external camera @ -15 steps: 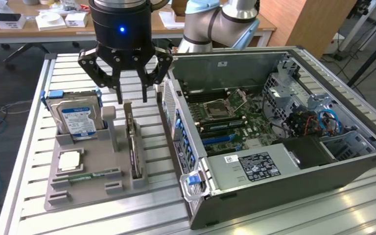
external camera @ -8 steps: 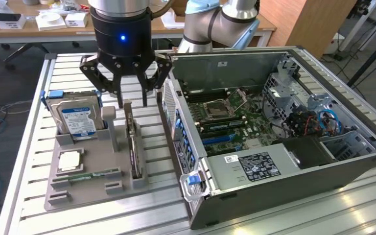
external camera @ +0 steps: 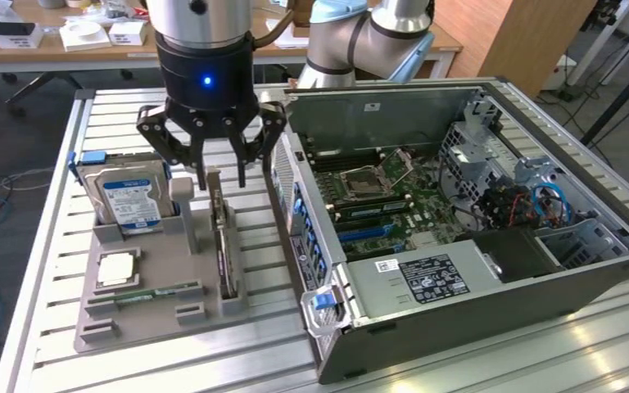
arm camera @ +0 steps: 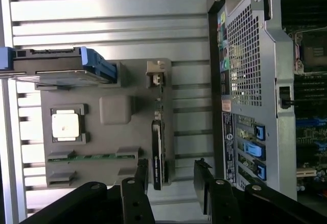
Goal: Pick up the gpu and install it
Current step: 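Pick up the gpu and move the gpu toward the slot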
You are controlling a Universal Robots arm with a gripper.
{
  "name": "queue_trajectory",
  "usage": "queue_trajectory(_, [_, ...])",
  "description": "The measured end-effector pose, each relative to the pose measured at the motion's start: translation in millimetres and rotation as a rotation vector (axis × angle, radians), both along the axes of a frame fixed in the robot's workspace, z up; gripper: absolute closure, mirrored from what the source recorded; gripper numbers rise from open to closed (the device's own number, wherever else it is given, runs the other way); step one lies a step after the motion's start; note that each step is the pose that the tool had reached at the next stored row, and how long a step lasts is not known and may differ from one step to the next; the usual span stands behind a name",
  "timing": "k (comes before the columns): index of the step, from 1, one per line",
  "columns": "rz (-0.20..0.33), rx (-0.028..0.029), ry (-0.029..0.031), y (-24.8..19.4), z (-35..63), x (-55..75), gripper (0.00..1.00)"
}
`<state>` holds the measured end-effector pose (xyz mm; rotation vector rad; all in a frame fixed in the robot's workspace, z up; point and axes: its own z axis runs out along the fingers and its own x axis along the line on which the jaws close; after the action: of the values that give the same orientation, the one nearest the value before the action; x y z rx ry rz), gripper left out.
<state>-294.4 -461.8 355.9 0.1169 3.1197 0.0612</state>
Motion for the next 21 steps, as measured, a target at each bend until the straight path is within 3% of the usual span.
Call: queue_trajectory(21, [0.0,-0.0004,0.0175,0.0,-36.2,0.0,0.51])
